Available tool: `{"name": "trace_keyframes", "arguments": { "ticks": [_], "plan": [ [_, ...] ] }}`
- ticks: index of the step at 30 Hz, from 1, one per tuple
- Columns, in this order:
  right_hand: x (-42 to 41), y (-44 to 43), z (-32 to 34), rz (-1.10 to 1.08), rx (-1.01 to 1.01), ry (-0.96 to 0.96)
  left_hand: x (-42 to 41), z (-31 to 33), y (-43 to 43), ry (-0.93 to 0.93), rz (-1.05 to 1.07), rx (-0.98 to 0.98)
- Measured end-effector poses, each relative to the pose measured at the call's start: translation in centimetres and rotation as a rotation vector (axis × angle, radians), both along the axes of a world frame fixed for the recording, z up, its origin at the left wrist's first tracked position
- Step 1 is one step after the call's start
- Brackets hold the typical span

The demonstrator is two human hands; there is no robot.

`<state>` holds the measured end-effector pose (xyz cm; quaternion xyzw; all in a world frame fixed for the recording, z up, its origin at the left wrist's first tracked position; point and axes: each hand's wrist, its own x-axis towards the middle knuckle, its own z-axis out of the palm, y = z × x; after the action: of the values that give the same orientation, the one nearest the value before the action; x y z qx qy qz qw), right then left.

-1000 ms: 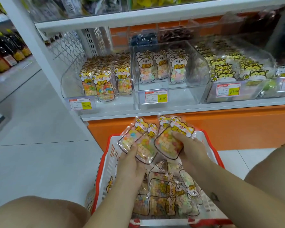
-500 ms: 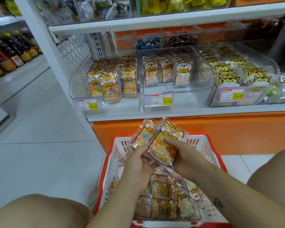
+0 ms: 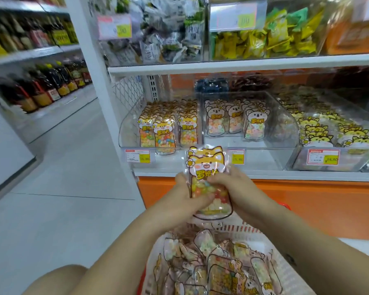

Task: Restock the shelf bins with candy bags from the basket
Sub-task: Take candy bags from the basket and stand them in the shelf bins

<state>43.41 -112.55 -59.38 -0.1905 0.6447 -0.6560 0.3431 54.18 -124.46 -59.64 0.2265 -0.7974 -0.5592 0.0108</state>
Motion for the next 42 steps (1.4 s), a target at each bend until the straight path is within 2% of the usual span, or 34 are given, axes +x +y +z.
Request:
{"name": "trace_keyframes", "arguments": {
  "ticks": [3, 6, 9, 12, 16, 21, 25, 28, 31, 37, 42],
  "plan": [
    [-1.4, -2.8, 2.6, 0.044, -0.053, 0.142, -1.2, 1.8, -3.2, 0.232, 0.075, 0.036],
    [-3.6, -5.9, 5.4, 0.066, -0.097, 0.38, -4.1, 4.1, -6.8, 0.434, 0.156, -0.094],
    [-6.9, -9.5, 6.9, 0.065, -0.089, 0.592, -7.6, 5.3, -10.6, 0.522, 0.189, -0.149],
    [-10.1, -12.3, 6.7, 0.044, 0.092, 0.8, -10.3, 4.9, -13.8, 0.403, 0.193, -0.194],
    [-13.4, -14.7, 5.0, 0.032, 0.373, 0.999, -12.7, 3.1, -15.8, 0.144, 0.246, -0.405],
    [-14.5, -16.4, 3.3, 0.074, 0.869, 1.307, -15.4, 0.6, -17.2, -0.187, 0.082, -0.533],
    [-13.9, -16.9, 3.2, 0.106, 0.951, 1.459, -16.6, -0.6, -17.6, -0.267, 0.011, -0.555],
    [-13.8, -16.6, 3.4, 0.106, 0.965, 1.518, -16.9, -0.6, -17.6, -0.261, 0.041, -0.551],
    [-13.8, -16.3, 3.2, 0.102, 0.972, 1.533, -16.7, -0.8, -18.1, -0.214, 0.165, -0.514],
    [-13.6, -15.9, 2.9, 0.096, 0.96, 1.531, -17.1, -1.2, -17.9, -0.35, 0.094, -0.579],
    [-13.2, -14.4, 1.9, 0.1, 0.819, 1.353, -17.6, -1.3, -17.5, -0.354, 0.101, -0.663]
  ]
}}
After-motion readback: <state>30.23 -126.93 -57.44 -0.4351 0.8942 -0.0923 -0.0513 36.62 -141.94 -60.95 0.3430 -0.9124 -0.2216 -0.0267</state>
